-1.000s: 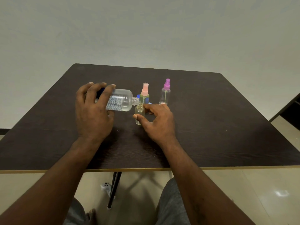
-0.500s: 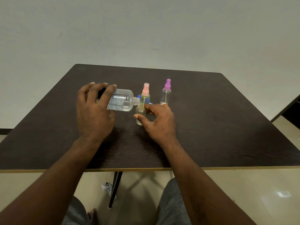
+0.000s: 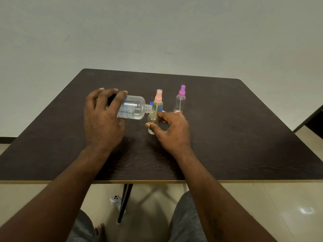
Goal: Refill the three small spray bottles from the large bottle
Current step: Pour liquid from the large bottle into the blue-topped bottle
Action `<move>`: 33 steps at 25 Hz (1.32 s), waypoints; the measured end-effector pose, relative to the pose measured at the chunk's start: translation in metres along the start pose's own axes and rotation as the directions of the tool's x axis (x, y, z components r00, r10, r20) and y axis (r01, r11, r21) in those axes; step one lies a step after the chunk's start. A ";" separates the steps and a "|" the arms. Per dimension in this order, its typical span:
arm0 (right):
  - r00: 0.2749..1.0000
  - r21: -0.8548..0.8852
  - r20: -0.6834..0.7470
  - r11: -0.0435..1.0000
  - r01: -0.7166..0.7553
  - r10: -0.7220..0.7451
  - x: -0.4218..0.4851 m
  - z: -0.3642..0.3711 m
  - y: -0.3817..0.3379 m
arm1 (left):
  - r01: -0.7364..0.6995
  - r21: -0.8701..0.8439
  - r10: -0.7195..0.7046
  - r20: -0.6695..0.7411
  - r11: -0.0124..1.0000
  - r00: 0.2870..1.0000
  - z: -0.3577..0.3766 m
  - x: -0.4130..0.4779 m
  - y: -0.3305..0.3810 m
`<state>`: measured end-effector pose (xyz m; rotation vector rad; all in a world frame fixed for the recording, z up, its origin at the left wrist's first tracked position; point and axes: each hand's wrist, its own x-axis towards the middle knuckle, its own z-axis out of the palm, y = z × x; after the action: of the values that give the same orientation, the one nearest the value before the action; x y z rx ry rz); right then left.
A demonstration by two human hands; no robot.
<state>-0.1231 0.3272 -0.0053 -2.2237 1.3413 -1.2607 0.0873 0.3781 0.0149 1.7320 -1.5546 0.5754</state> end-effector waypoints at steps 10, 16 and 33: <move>1.000 0.008 -0.006 1.000 0.003 -0.002 0.000 -0.002 -0.002 | 0.004 0.018 -0.005 0.012 1.000 1.000 -0.001 0.000 0.001; 1.000 0.008 -0.009 1.000 -0.002 0.002 -0.001 -0.002 -0.004 | 0.015 0.023 -0.014 -0.008 1.000 1.000 -0.002 -0.003 0.001; 1.000 0.006 -0.018 1.000 -0.024 0.024 0.000 -0.002 -0.003 | 0.009 0.058 -0.008 -0.008 0.998 1.000 -0.004 -0.002 0.004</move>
<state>-0.1230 0.3293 -0.0028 -2.1907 1.3649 -1.2776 0.0838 0.3828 0.0168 1.7767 -1.5384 0.6282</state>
